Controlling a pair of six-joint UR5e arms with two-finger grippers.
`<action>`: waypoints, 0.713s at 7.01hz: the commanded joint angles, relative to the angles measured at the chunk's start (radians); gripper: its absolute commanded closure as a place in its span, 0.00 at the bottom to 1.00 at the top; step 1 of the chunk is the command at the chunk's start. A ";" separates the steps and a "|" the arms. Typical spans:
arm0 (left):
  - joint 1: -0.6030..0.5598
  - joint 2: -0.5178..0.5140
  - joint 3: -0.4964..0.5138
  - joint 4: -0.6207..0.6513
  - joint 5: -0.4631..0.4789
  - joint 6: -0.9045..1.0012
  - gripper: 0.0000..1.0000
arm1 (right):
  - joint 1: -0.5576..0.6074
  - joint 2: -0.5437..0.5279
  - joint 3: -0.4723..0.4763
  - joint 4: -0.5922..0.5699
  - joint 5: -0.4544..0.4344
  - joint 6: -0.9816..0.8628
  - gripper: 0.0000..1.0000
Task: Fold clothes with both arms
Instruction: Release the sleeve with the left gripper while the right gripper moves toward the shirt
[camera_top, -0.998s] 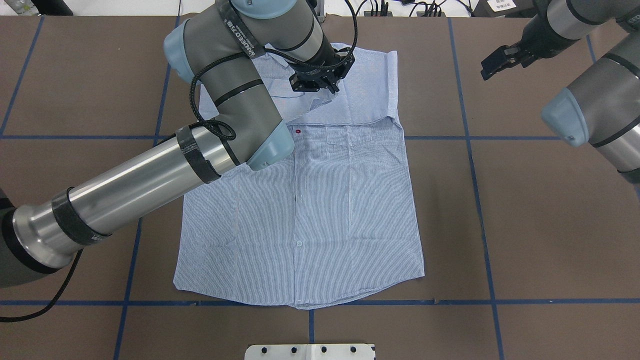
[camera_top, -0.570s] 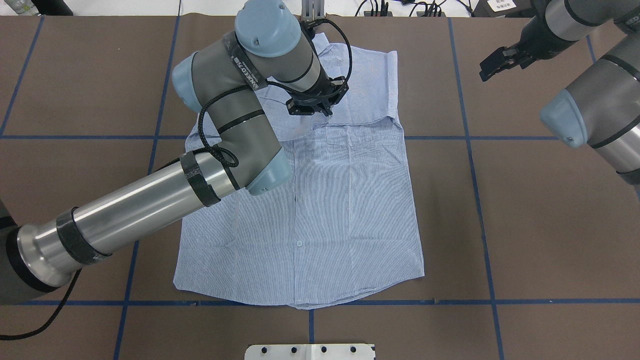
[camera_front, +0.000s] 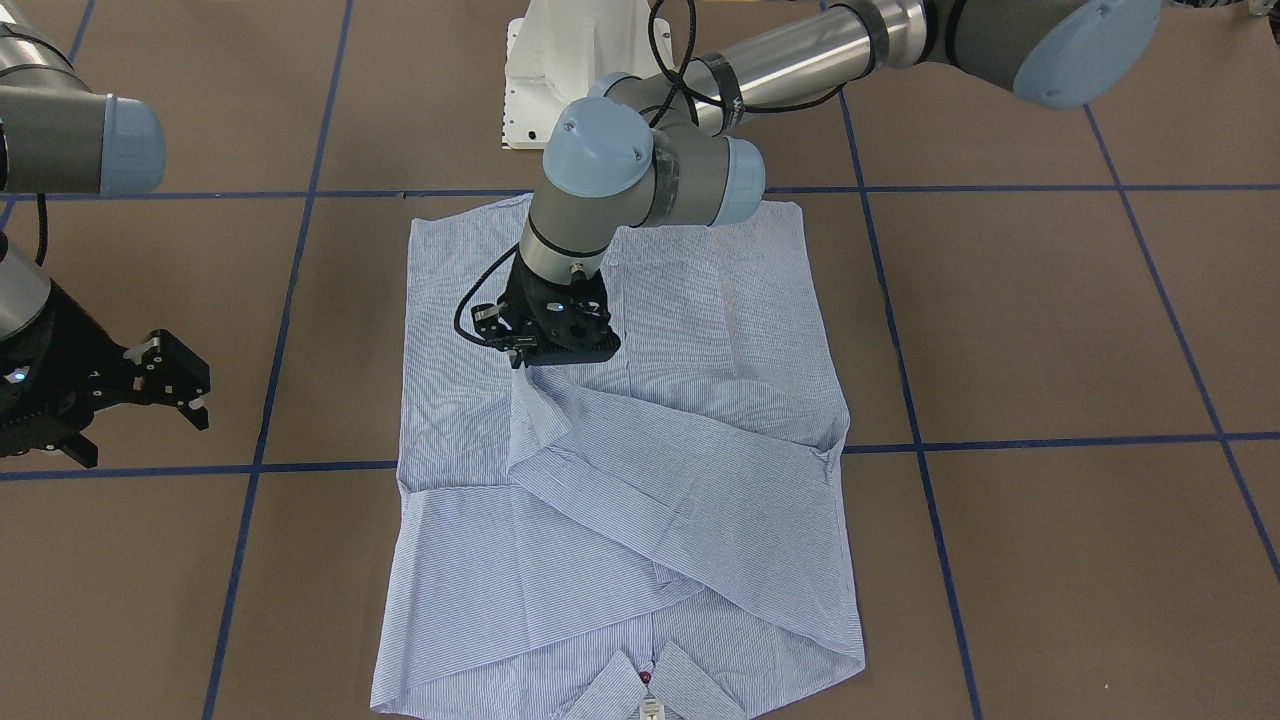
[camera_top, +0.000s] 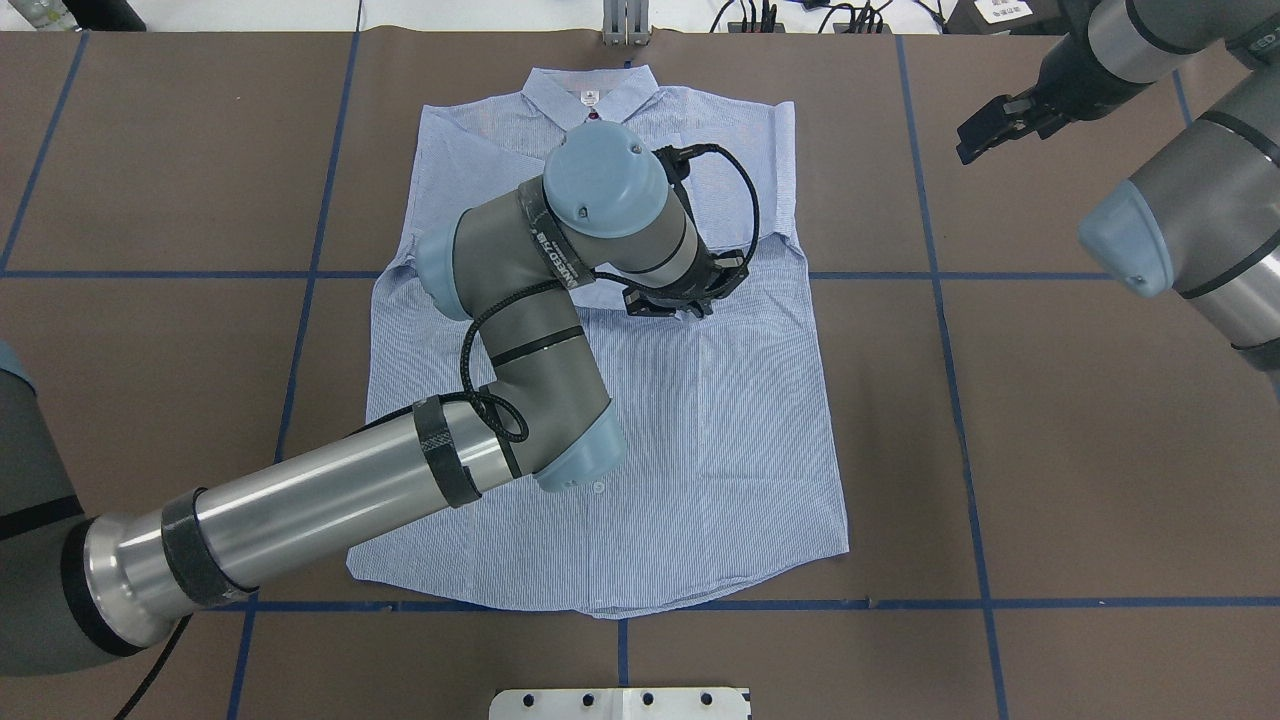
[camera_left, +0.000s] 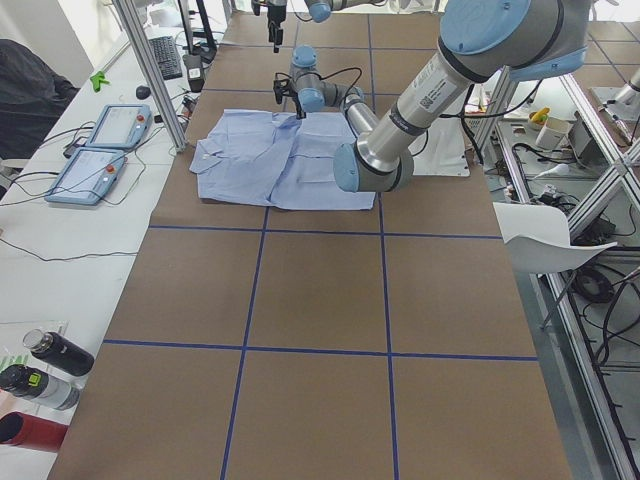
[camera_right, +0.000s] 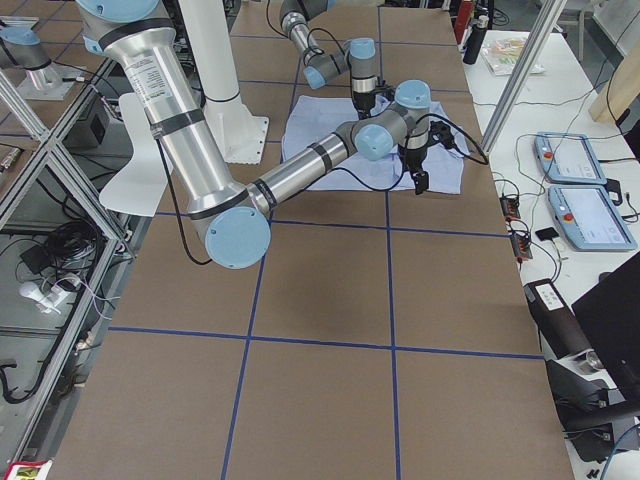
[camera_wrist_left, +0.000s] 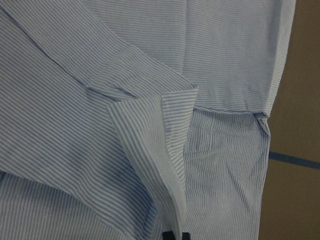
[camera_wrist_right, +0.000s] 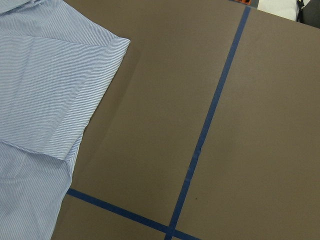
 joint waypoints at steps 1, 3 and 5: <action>0.021 -0.009 -0.003 -0.041 0.014 0.002 0.00 | -0.018 0.009 0.001 0.000 -0.001 0.037 0.01; 0.015 0.022 -0.056 0.023 -0.011 0.088 0.00 | -0.074 0.023 0.031 0.002 -0.012 0.161 0.01; 0.006 0.185 -0.259 0.108 -0.022 0.199 0.00 | -0.239 -0.015 0.176 -0.014 -0.147 0.424 0.01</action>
